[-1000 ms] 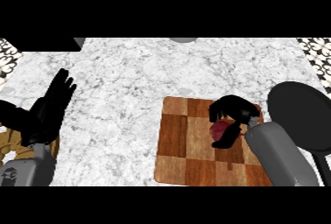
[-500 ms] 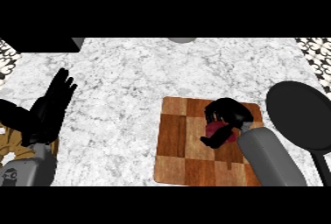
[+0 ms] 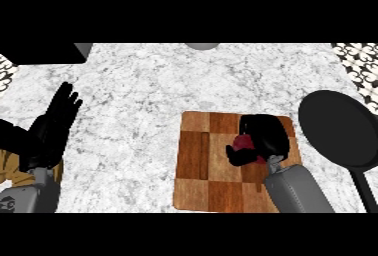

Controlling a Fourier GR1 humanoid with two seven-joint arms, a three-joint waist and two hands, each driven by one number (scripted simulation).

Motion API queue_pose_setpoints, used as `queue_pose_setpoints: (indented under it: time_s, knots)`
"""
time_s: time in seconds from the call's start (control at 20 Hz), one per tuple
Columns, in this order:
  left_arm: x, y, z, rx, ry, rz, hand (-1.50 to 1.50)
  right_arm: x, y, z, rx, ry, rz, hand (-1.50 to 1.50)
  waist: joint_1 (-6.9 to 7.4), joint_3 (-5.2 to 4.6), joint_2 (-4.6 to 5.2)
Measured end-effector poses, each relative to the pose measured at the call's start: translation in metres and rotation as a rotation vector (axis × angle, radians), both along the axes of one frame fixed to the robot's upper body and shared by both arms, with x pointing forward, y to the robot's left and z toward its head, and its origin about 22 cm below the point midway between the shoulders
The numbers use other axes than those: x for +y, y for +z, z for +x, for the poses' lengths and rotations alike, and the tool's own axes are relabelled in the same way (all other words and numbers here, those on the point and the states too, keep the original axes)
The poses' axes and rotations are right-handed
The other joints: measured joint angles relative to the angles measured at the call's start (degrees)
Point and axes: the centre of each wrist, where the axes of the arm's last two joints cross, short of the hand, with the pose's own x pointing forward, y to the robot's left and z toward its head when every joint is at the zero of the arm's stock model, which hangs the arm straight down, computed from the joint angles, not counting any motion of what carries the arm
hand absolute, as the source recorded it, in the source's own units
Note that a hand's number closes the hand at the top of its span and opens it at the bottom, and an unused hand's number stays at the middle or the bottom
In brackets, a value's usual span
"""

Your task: Pick the pear from the cutting board and place it in the pan

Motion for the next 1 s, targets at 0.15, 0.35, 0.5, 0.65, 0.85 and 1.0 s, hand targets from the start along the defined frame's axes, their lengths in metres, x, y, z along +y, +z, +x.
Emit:
queue_pose_setpoints:
  time_s: [0.15, 0.35, 0.5, 0.65, 0.85, 1.0]
  knots:
    - [-0.002, 0.001, 0.000, 0.001, 0.001, -0.002, 0.00, 0.007, 0.031, -0.011, -0.160, -0.034, -0.069, 1.50, -0.16, 0.03, -0.06]
    - [-0.001, 0.000, -0.005, 0.002, 0.003, -0.002, 0.00, 0.009, 0.080, -0.037, -0.332, -0.074, -0.107, 1.50, -0.09, 0.05, -0.09]
    - [-0.003, 0.004, -0.003, -0.005, -0.009, 0.002, 0.00, 0.010, 0.111, -0.054, -0.386, -0.118, -0.115, 1.50, 0.52, 0.09, 0.23]
    - [-0.010, 0.006, 0.002, -0.005, -0.020, -0.001, 0.00, 0.002, 0.136, -0.070, -0.415, -0.158, -0.096, 1.50, 0.84, 0.11, 0.44]
    - [-0.011, 0.007, 0.001, -0.015, -0.022, -0.002, 0.00, -0.023, 0.150, -0.065, -0.455, -0.228, -0.068, 1.50, 1.30, 0.13, 0.63]
    - [-0.013, 0.003, 0.000, -0.010, -0.022, 0.000, 0.00, -0.045, 0.151, -0.061, -0.481, -0.290, -0.050, 1.50, 1.39, 0.16, 0.71]
